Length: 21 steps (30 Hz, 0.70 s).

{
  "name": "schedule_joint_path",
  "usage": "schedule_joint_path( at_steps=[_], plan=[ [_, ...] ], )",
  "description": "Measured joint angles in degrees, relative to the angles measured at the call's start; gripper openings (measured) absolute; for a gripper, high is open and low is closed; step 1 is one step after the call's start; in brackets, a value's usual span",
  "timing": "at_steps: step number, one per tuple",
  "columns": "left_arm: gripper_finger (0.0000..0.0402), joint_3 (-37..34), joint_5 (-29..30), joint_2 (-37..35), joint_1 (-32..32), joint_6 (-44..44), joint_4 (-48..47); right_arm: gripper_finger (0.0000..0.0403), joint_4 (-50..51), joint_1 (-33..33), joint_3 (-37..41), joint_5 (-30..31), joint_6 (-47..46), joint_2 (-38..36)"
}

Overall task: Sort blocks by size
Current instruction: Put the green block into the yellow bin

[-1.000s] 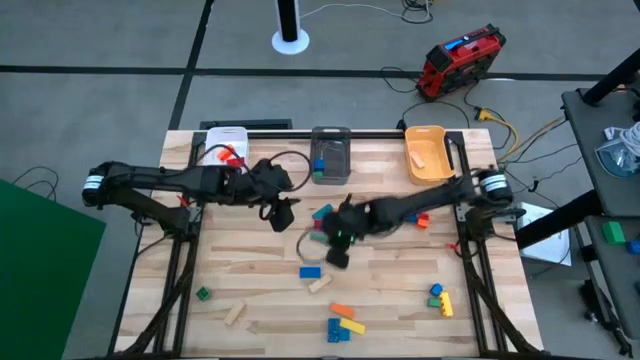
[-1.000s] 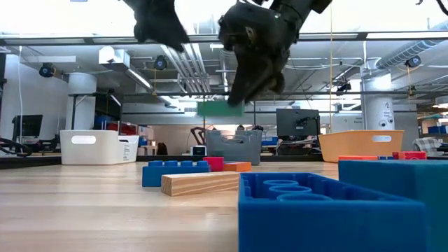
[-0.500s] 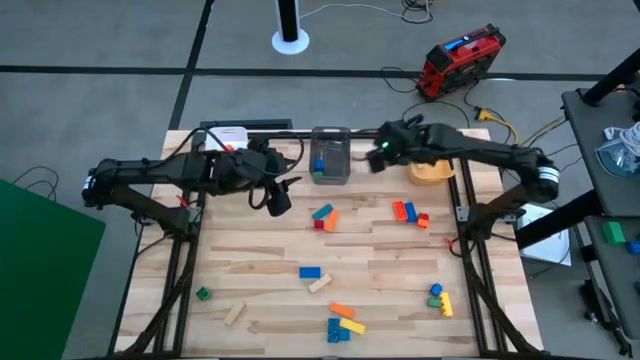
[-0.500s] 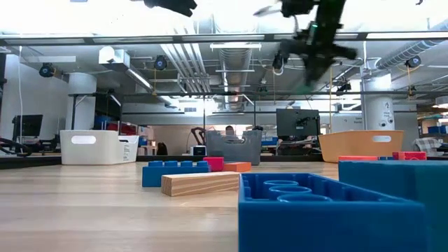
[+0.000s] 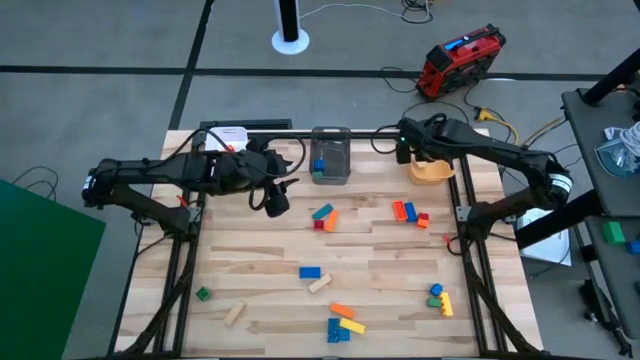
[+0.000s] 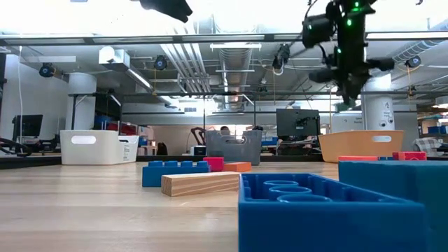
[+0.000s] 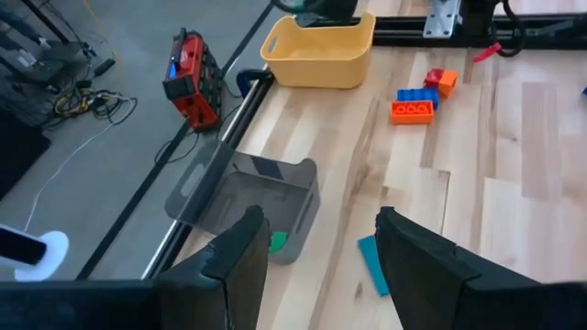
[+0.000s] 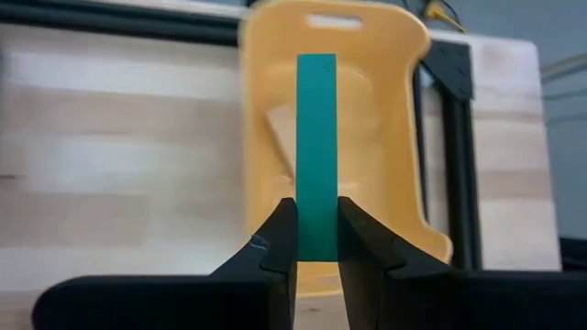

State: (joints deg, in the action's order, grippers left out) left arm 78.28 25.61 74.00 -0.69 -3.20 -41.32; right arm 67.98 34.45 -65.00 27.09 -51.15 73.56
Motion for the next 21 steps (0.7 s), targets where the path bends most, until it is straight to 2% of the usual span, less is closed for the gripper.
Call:
schedule_joint_path(
  at_steps=[5, 11, 21],
  plan=[
    [0.0178, -0.01, 0.0, 0.0, 1.39, -4.25, 0.1, 0.0046, -1.73, 3.75, 4.0, -2.85, 2.11, 0.0],
    [0.0178, -0.04, -0.01, 0.0, 3.21, -11.62, 0.97, 0.0044, -4.97, 6.3, 5.87, -3.22, 5.53, 0.0],
    [0.0178, -0.07, -0.02, 0.0, 5.34, -13.33, 3.23, 0.0065, -9.49, 10.26, 6.87, -3.03, 8.35, 0.0]
  ],
)
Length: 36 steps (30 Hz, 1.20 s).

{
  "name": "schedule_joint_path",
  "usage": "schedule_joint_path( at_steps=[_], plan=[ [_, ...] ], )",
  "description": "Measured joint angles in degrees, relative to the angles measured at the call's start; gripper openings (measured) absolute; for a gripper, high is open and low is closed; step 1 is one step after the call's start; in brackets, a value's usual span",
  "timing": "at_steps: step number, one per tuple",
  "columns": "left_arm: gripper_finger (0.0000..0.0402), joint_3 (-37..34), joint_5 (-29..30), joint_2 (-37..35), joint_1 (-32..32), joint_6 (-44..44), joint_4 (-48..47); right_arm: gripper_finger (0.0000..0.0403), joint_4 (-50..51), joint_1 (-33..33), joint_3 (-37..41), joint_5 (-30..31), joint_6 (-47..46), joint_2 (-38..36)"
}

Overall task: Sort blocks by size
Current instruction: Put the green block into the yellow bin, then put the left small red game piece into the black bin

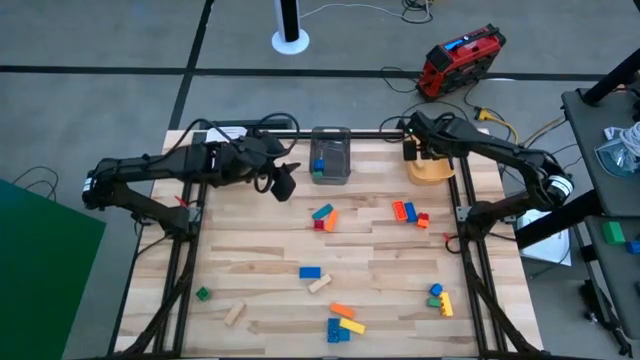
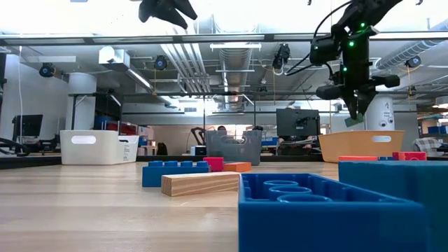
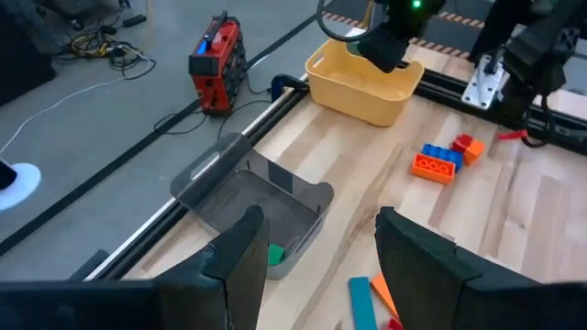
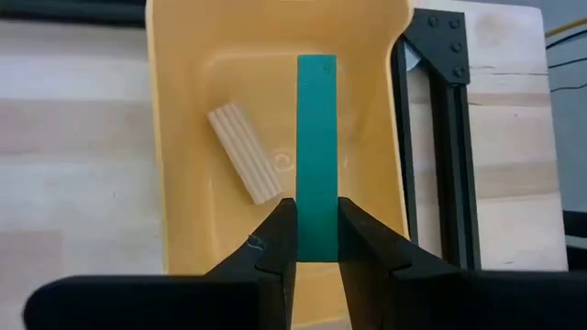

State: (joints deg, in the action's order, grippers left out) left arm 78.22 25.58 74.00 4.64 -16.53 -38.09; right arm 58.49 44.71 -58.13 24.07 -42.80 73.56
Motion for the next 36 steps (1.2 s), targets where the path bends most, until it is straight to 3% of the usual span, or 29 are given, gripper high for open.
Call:
schedule_joint_path(
  at_steps=[11, 17, 27, 36],
  plan=[
    [0.0178, -0.02, 0.0, 0.22, 0.64, -1.46, -0.11, 0.0134, -1.87, -0.09, -3.28, -0.35, 3.42, -0.02],
    [0.0178, -0.02, -0.68, 0.22, 0.64, -4.17, -2.09, 0.0144, -2.04, -0.95, -5.72, -7.61, 6.11, -0.07],
    [0.0178, -0.02, -4.05, 4.13, 0.61, -3.79, -4.83, 0.0102, -2.04, -8.72, -8.2, -12.58, 6.12, -0.11],
    [0.0178, -0.02, -14.42, 14.18, 0.22, 9.33, -2.99, 0.0058, -1.98, -16.54, -8.24, -12.67, 2.23, -3.33]
  ],
)
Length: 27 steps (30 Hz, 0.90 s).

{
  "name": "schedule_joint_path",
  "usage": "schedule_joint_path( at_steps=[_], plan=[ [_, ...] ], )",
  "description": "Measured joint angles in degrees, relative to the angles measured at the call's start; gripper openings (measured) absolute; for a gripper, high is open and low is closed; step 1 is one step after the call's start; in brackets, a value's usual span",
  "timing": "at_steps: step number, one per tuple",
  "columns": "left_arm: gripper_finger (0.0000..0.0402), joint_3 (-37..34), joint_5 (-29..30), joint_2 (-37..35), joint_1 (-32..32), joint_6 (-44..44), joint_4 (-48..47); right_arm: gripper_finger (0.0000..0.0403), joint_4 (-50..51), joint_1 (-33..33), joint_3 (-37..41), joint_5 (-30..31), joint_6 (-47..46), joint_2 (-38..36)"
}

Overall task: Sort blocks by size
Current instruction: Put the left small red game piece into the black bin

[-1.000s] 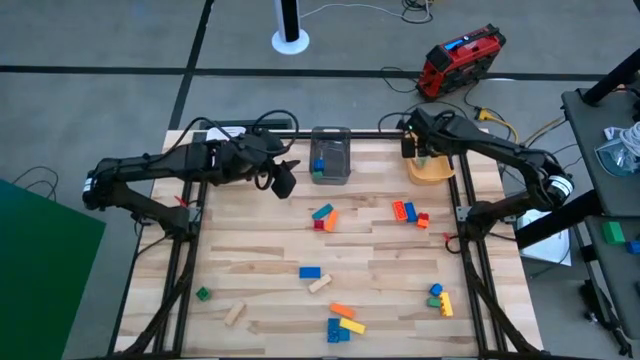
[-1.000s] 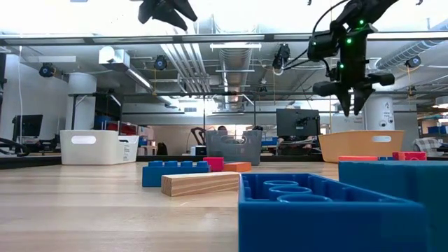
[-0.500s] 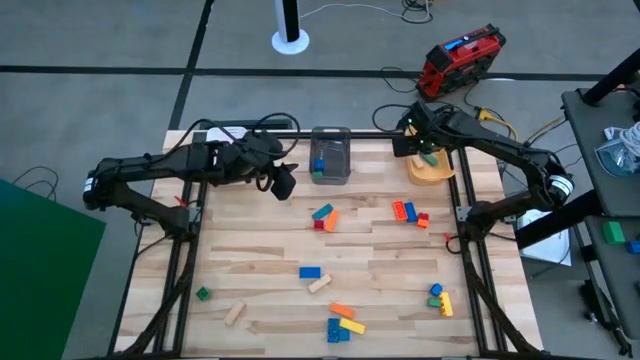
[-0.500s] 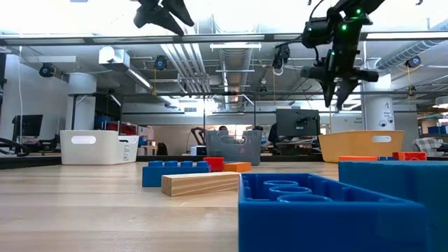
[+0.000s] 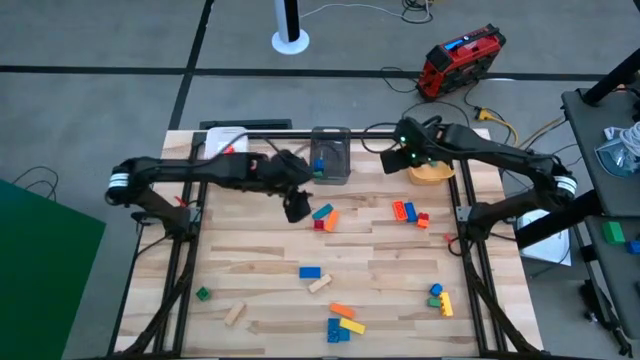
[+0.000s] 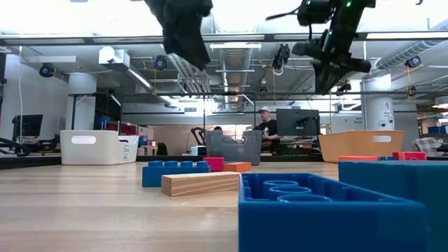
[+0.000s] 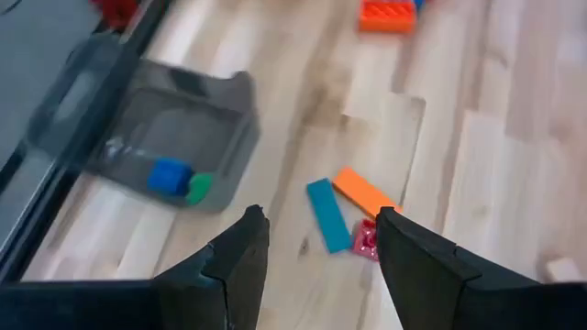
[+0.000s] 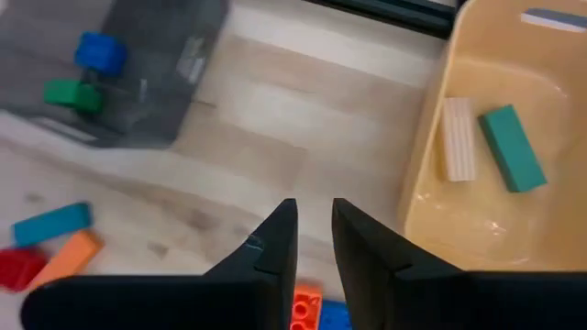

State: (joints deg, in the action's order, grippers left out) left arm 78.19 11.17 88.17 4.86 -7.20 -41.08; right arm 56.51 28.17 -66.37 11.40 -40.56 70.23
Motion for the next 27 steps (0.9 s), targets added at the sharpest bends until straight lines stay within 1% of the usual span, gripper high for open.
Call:
schedule_joint_path(
  at_steps=[3, 7, 11, 14, 16, 20, 24, 27],
  plan=[
    [0.0178, -0.02, -3.44, 3.52, 0.0, 5.43, 3.39, 0.0052, 0.0, -1.65, 0.0, 0.15, -1.83, -2.23],
    [0.0177, -1.21, -9.05, 7.66, 0.0, 9.4, 9.35, 0.0058, 0.0, -3.11, 0.0, 0.61, -3.41, -5.93],
    [0.0167, -5.24, -14.12, 9.83, 0.0, 9.35, 17.79, 0.0078, -0.04, -4.29, 0.0, 2.24, -3.84, -9.62],
    [0.0157, -9.71, -16.88, 10.0, 0.0, 7.89, 24.78, 0.0099, -0.04, -4.77, 0.0, 3.12, -3.93, -11.98],
    [0.0153, -12.67, -17.74, 9.93, -0.02, 6.79, 28.6, 0.0114, -0.06, -4.72, 0.0, 3.29, -3.89, -13.21],
    [0.0151, -17.3, -17.65, 9.91, -0.04, 6.22, 29.72, 0.0144, -0.09, -4.69, 0.0, 3.65, -3.84, -14.46],
    [0.0151, -20.15, -14.81, 9.91, -0.2, 7.21, 30.68, 0.0171, -0.09, -4.69, 0.0, 3.65, -3.51, -14.42],
    [0.0156, -20.87, -14.13, 9.91, -0.16, 8.2, 32.06, 0.0187, -0.09, -4.69, 0.0, 3.65, -3.47, -13.76]
  ],
)
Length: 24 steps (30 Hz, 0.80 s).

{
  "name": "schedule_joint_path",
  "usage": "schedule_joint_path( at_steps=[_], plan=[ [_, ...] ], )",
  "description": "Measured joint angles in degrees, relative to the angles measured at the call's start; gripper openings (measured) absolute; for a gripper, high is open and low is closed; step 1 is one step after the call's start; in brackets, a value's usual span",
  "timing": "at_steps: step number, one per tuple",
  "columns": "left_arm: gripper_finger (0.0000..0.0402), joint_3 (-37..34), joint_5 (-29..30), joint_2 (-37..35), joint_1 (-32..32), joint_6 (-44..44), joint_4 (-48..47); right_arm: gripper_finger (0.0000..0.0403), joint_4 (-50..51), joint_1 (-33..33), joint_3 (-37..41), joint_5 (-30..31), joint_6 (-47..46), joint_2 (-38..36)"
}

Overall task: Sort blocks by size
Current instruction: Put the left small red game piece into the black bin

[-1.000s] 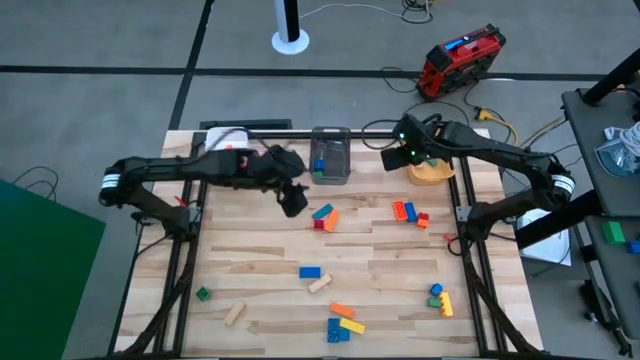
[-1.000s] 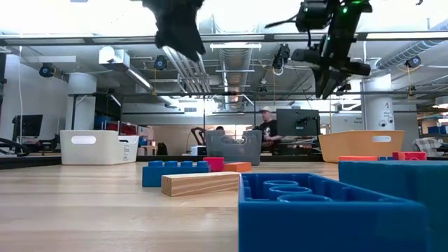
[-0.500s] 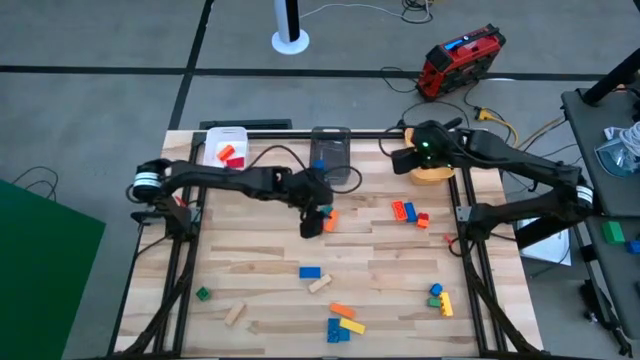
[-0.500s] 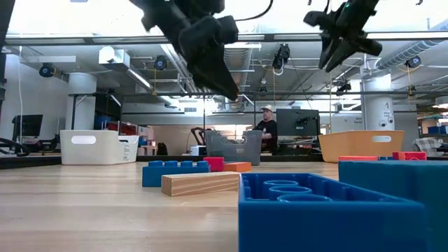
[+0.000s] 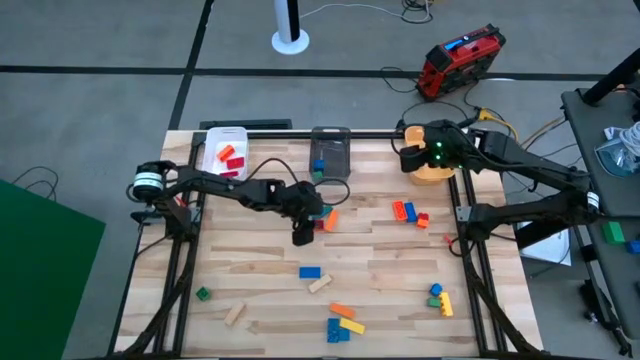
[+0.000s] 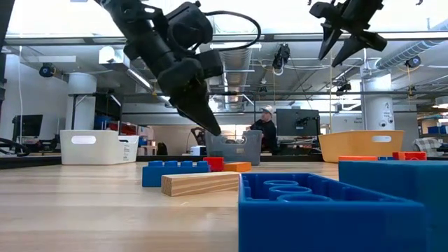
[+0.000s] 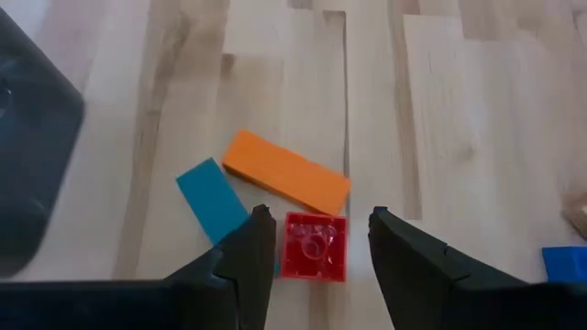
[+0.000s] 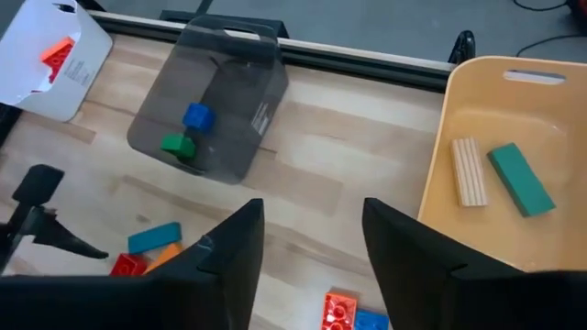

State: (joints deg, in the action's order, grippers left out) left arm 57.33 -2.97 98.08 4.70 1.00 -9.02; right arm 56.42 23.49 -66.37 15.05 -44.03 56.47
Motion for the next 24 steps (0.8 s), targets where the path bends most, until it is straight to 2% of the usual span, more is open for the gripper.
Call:
schedule_joint_path(
  at_steps=[10, 19, 24],
  plan=[
    [0.0211, -0.97, 0.97, 0.24, -0.02, 4.6, 1.01, 0.0214, 0.06, 0.0, 0.0, -0.08, 0.39, 2.64],
    [0.0213, -5.32, 0.95, 0.24, -0.02, 4.08, 7.32, 0.0215, 0.09, 0.0, 0.02, -0.46, 0.55, 3.32],
    [0.0213, -5.91, 0.92, 0.24, -0.15, 4.24, 7.67, 0.0215, 0.09, 0.0, 0.02, -0.46, 0.55, 3.27]
  ],
)
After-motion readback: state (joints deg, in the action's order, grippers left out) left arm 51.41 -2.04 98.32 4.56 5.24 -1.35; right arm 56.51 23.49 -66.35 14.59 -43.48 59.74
